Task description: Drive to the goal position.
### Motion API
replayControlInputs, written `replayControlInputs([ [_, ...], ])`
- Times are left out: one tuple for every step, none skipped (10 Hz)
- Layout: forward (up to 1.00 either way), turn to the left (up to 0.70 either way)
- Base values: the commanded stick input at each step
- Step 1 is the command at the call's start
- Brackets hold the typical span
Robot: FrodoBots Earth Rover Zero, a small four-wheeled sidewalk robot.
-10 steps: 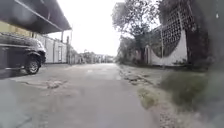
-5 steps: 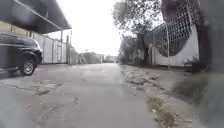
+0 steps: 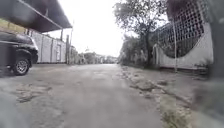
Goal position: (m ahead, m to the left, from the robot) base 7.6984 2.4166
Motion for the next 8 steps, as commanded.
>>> replayControlInputs([
  [1.0,0.0],
  [1.0,0.0],
  [1.0,0.0],
  [1.0,0.0],
  [1.0,0.0],
  [1.0,0.0],
  [1.0,0.0],
  [1.0,0.0],
])
